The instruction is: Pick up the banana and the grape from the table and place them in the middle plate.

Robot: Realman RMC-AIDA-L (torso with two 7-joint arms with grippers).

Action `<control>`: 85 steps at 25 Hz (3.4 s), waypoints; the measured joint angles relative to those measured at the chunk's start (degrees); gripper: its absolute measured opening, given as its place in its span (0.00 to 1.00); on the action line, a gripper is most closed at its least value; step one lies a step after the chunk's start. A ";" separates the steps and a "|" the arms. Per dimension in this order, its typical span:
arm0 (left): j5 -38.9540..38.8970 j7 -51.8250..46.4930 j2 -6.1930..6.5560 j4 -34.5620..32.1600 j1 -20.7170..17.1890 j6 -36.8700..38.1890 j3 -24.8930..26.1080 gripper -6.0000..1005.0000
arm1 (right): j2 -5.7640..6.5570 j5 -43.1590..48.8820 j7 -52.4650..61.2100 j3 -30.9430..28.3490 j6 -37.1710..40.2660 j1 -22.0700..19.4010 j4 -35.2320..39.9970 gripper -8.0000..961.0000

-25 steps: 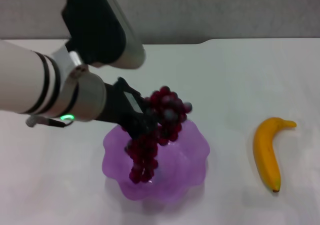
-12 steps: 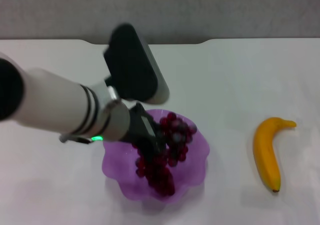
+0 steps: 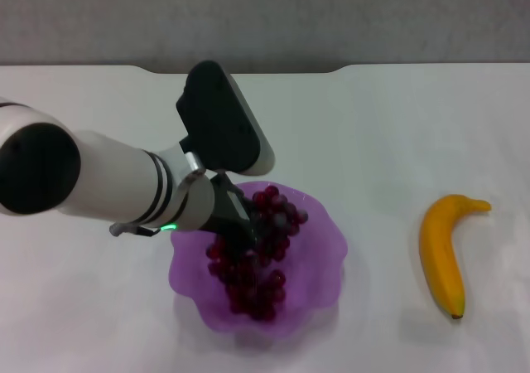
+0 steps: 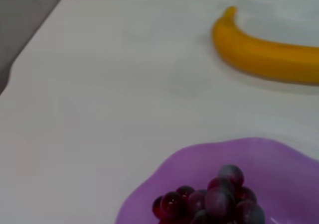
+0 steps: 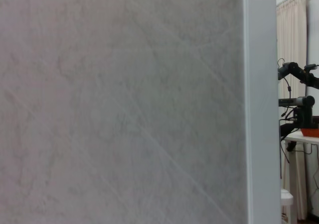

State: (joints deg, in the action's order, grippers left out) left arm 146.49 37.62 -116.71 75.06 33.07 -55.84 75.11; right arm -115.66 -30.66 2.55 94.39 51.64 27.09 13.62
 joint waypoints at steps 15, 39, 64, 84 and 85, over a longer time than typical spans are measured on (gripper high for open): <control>3.35 -3.26 -0.13 -3.49 -0.23 4.78 -0.12 0.36 | 0.00 -0.29 0.00 0.00 -0.04 -0.26 0.00 0.92; -14.95 2.96 0.15 -6.11 -10.20 41.71 8.58 0.87 | 0.06 -0.36 3.24 -0.18 -0.03 -0.38 0.00 0.92; 8.92 -49.46 4.06 -49.56 4.34 90.55 7.24 0.87 | 0.11 -0.05 4.39 1.37 -0.51 0.34 0.68 0.92; 9.14 -44.41 3.06 -50.94 3.68 90.26 9.18 0.87 | 0.94 0.41 11.20 0.53 -22.59 2.62 9.52 0.92; 9.34 -44.39 3.07 -51.09 3.67 90.14 9.13 0.87 | 1.01 0.54 9.43 -0.45 -27.74 2.60 12.23 0.92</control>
State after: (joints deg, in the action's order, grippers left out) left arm 155.84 -6.77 -113.64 23.97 36.75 34.31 84.23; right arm -114.65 -30.12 11.98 93.95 23.90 29.69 25.85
